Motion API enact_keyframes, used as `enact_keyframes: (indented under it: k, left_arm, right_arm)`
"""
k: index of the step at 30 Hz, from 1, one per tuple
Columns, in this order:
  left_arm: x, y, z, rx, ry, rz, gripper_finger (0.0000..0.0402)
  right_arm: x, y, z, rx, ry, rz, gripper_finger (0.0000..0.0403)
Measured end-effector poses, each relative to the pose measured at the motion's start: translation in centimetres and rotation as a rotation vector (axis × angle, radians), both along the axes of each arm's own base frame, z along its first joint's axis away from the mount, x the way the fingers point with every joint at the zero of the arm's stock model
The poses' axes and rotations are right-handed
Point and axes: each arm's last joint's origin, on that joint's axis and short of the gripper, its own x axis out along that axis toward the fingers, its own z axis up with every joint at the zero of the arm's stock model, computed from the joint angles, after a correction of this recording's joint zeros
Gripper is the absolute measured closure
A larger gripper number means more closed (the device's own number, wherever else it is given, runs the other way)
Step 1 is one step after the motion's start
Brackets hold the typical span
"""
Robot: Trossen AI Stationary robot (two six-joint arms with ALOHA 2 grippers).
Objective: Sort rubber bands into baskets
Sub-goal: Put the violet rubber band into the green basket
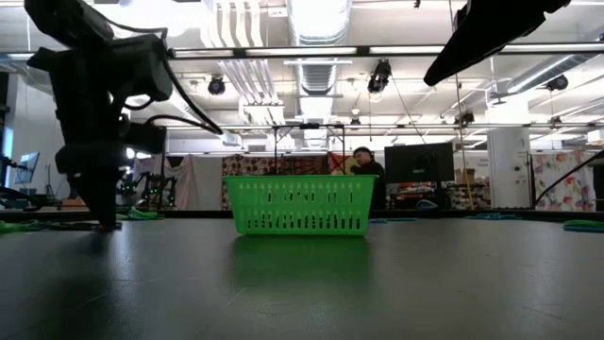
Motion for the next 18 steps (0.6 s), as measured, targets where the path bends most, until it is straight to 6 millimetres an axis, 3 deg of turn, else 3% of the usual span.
enact_keyframes:
  k: [6,9,13,18]
  left_arm:
    - [0.3,0.0,-0.1,0.002,0.009,-0.009,0.0276]
    - [0.5,0.0,-0.2,-0.002,0.000,-0.017,0.0309]
    - [0.8,-0.1,-0.3,-0.008,-0.030,-0.019,0.0385]
    - [2.0,0.0,1.8,0.028,-0.131,-0.046,0.0399]
  right_arm:
    - [0.0,0.0,0.0,-0.004,0.002,0.004,0.0232]
    - [0.0,0.0,0.0,-0.004,0.002,0.004,0.0230]
    - [0.0,0.0,0.0,-0.004,0.001,0.004,0.0231]
    - [0.0,0.0,0.0,-0.004,0.001,0.004,0.0236]
